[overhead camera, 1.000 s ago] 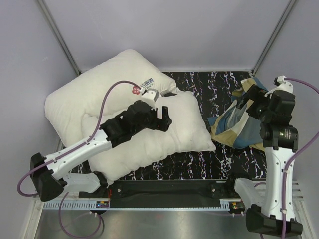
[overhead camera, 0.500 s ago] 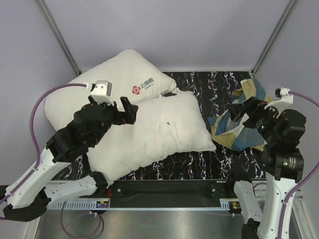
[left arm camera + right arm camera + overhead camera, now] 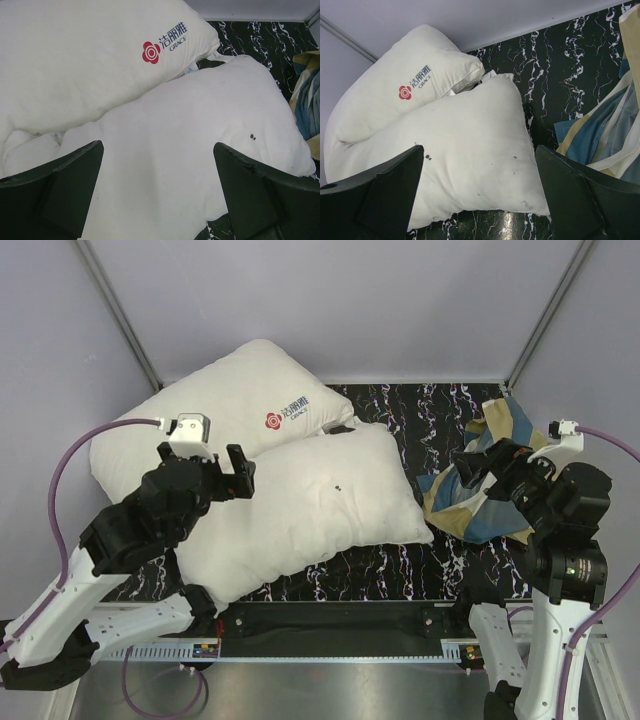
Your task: Remove the pillowcase from the pillow
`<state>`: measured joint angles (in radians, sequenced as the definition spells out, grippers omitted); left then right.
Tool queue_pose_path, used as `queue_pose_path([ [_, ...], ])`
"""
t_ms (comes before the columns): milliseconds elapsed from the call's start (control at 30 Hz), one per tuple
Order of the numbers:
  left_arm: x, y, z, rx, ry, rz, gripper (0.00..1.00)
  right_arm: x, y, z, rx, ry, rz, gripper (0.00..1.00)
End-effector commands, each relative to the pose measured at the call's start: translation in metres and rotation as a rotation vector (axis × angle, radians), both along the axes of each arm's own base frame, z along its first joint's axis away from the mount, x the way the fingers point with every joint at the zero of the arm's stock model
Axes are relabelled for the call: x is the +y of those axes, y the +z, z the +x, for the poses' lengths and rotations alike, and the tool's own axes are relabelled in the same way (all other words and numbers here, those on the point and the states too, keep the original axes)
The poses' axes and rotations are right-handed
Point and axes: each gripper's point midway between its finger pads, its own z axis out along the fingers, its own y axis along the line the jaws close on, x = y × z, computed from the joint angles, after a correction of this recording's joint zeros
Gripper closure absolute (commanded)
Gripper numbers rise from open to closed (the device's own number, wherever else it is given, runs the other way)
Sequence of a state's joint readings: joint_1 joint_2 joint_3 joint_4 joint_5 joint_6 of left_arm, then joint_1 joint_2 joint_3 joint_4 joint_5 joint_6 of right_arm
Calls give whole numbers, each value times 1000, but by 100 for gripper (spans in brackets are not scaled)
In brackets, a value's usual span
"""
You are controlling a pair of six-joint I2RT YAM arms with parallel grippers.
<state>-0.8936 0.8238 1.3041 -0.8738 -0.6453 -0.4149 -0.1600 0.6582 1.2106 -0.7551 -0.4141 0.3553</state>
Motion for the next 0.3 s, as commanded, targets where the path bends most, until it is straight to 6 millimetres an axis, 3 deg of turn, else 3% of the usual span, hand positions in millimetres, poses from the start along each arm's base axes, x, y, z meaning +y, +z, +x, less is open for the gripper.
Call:
queue_pose_path([
  [0,9,13,1,-35,35,-19,1,3,2,-2,-8,24,-2,0],
  [267,11,14,-1,-38,33,-22,1,2,1,-3,-5,19,-8,0],
])
